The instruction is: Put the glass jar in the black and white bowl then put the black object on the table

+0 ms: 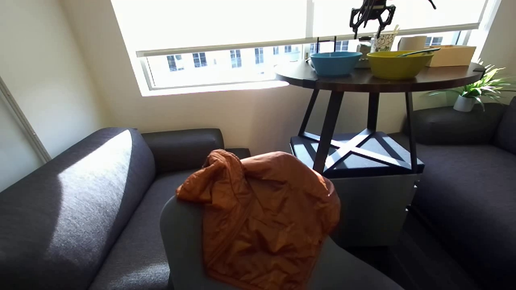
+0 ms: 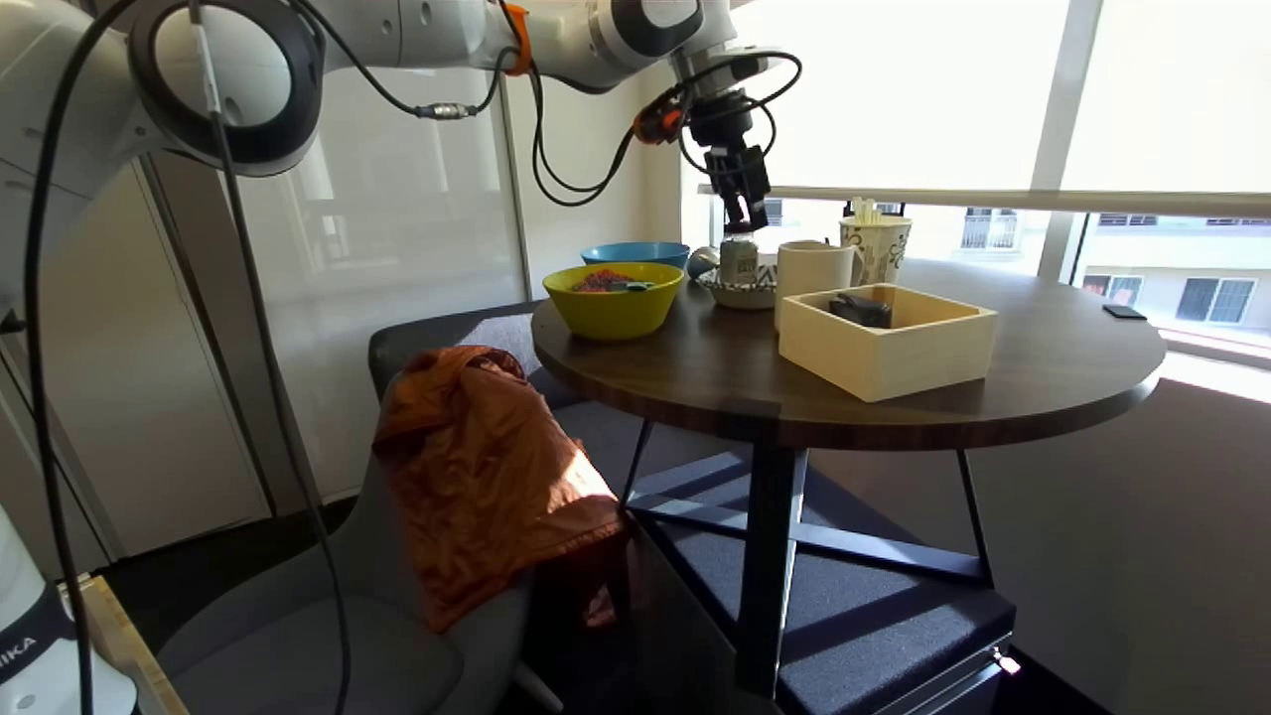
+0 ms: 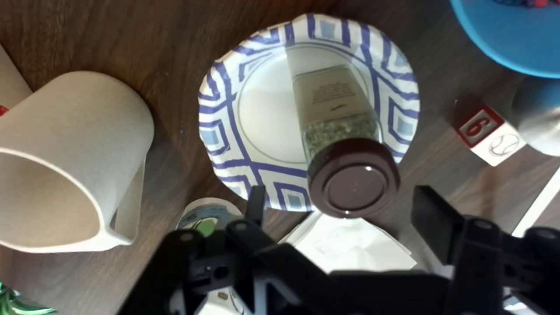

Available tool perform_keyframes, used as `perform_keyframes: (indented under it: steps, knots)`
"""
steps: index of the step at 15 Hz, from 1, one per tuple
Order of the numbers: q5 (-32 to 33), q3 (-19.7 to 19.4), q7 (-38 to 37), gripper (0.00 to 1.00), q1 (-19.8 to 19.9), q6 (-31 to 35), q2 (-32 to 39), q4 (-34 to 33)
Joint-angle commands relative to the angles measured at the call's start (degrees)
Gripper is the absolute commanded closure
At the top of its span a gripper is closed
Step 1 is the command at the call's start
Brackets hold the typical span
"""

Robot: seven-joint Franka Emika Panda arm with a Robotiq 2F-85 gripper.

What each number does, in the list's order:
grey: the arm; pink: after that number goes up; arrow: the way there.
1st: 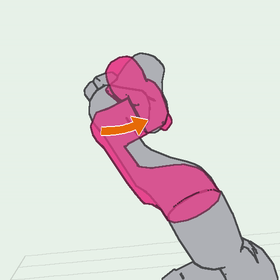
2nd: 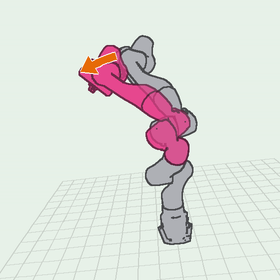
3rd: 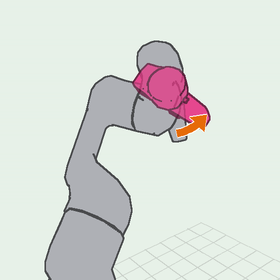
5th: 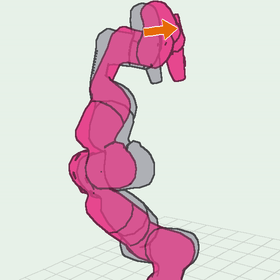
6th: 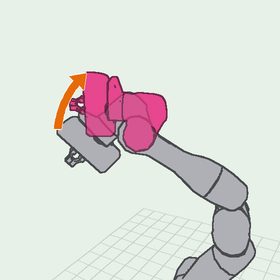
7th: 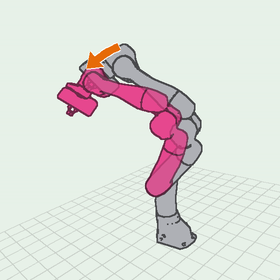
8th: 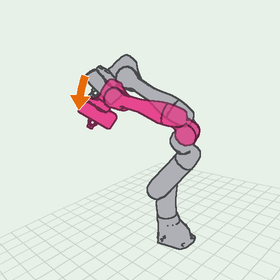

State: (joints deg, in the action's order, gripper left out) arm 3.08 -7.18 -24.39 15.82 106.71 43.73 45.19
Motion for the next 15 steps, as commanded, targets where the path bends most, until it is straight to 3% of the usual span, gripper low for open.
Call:
perform_keyframes:
  steps: [1, 3, 7, 12, 15]
  knots:
    - [-0.58, -0.71, -1.89, 0.00, 1.14, -1.46, -1.51, -2.58]
    - [-1.49, -1.20, -3.09, 0.00, 3.04, -2.62, -2.63, -3.65]
    - [-11.26, 2.76, 3.89, 0.00, 11.18, -8.69, -5.56, -4.47]
    - [-16.18, 4.21, 14.06, 0.00, 18.94, -20.01, -6.36, -5.49]
    - [-15.48, 3.59, 14.02, 0.00, 19.30, -18.87, -6.55, -4.33]
